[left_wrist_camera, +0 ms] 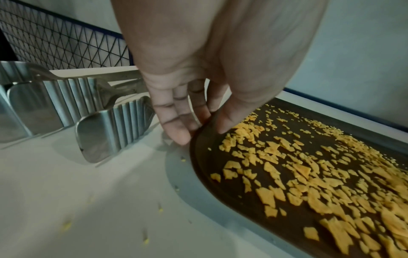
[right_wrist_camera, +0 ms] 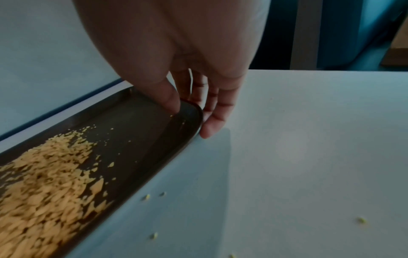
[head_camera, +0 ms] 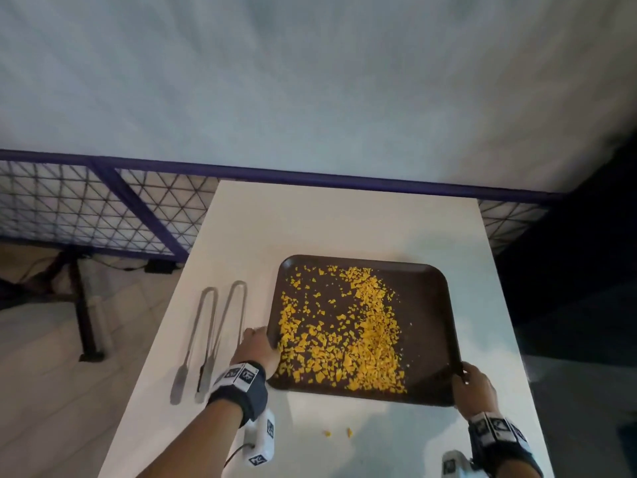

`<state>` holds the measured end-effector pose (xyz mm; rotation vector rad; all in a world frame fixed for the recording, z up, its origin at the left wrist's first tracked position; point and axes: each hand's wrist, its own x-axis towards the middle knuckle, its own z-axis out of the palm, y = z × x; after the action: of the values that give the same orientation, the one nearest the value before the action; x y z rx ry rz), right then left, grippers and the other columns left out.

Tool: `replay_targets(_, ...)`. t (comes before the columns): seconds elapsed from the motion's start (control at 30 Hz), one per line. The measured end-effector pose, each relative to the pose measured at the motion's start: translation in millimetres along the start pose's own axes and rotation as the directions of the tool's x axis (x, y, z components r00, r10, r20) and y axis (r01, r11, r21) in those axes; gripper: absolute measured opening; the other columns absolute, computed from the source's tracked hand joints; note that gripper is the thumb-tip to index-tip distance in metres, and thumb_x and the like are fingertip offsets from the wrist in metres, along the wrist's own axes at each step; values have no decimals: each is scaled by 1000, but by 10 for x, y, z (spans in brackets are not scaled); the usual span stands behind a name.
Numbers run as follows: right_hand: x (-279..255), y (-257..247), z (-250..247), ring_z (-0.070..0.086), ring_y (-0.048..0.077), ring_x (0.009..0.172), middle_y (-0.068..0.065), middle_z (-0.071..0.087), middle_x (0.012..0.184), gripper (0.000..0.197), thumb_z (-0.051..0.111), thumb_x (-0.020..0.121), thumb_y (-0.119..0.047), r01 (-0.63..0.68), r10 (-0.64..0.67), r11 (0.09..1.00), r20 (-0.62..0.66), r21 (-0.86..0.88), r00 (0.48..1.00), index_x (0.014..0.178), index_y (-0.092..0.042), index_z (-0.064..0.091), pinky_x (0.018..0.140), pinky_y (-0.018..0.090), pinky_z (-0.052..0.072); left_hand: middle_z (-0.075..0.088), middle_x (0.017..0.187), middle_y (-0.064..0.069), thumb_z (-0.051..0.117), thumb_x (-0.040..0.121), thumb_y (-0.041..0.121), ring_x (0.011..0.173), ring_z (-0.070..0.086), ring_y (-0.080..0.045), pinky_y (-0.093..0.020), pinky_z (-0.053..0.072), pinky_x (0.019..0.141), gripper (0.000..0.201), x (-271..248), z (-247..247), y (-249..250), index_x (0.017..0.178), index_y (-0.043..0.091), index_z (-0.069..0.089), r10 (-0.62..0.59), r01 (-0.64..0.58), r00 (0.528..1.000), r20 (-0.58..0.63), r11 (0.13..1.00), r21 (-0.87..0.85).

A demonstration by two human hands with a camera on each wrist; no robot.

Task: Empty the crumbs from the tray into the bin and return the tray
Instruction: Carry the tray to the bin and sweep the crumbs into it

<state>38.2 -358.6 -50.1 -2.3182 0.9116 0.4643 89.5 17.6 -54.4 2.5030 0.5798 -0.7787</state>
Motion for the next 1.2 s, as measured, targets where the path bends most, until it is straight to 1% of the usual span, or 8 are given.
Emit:
replay_targets(0.17, -52, -32, -80, 58, 38, 108, 20, 64, 119, 37, 48, 87, -1, -56, 56, 998, -3, -9, 998, 122, -6, 57, 92, 37, 44, 63, 111, 4, 60, 77, 41, 99, 63, -21, -43, 51, 89, 48, 76, -2, -86, 123, 30, 56, 30, -30, 999, 29, 999, -18)
replay_targets(0.3, -205, 12, -197, 58, 39, 107, 21, 65, 117, 34, 49, 86, 0, -6, 7, 999, -17, 45, 1000, 119, -5, 57, 94, 42, 43, 62, 111, 5, 64, 81, 36, 101, 63, -20, -40, 50, 88, 41, -75, -23, -164, 120, 28, 56, 59, -60, 998, -10, 996, -67)
replay_targets(0.4, -387, 55, -336, 58, 38, 103, 20, 63, 117, 35, 49, 86, 1, 41, -38, 991, -31, 127, 999, 120, -6, 55, 84, 38, 43, 62, 103, 8, 67, 85, 38, 96, 63, -14, -38, 52, 86, 27, -297, -101, -214, 108, 29, 57, 119, -131, 990, -78, 977, -166)
replay_targets(0.5, -572, 134, -473, 54, 31, 87, 20, 66, 110, 31, 50, 86, -3, 94, -81, 975, -68, 204, 994, 115, -10, 56, 72, 34, 39, 63, 103, 10, 67, 89, 36, 91, 61, -8, -29, 50, 76, 21, -602, -177, -291, 106, 30, 57, 164, -199, 975, -151, 945, -259)
replay_targets(0.6, -771, 242, -615, 55, 29, 85, 14, 66, 100, 23, 52, 88, -12, 162, -135, 953, -119, 256, 984, 110, -16, 57, 70, 34, 38, 64, 103, 11, 62, 92, 26, 92, 62, -10, -36, 54, 81, 15, -956, -227, -387, 101, 37, 58, 195, -260, 950, -244, 925, -277)
replay_targets(0.7, -964, 385, -736, 59, 30, 85, 11, 67, 95, 18, 49, 92, -24, 268, -229, 926, -169, 267, 959, 105, -18, 60, 71, 36, 43, 61, 104, 8, 56, 93, 9, 94, 62, -12, -39, 53, 82, 30, -1382, -251, -468, 94, 38, 56, 198, -288, 934, -297, 909, -300)
replay_targets(0.9, -1404, 753, -910, 57, 34, 73, 11, 63, 72, 27, 46, 94, -29, 430, -377, 875, -246, 222, 893, 73, -17, 57, 69, 43, 46, 63, 108, 6, 54, 97, 10, 94, 64, -13, -36, 53, 82, 30, -2254, -108, -717, 113, 35, 55, 191, -336, 906, -377, 866, -371)
replay_targets(1.2, -2202, 1338, -870, 55, 37, 77, 14, 63, 76, 25, 44, 94, -23, 451, -426, 874, -160, 178, 890, 79, -11, 59, 71, 42, 44, 60, 109, 1, 59, 94, 9, 95, 61, -20, -39, 50, 86, 28, -3267, 330, -1304, 110, 32, 57, 69, -303, 875, -479, 850, -431)
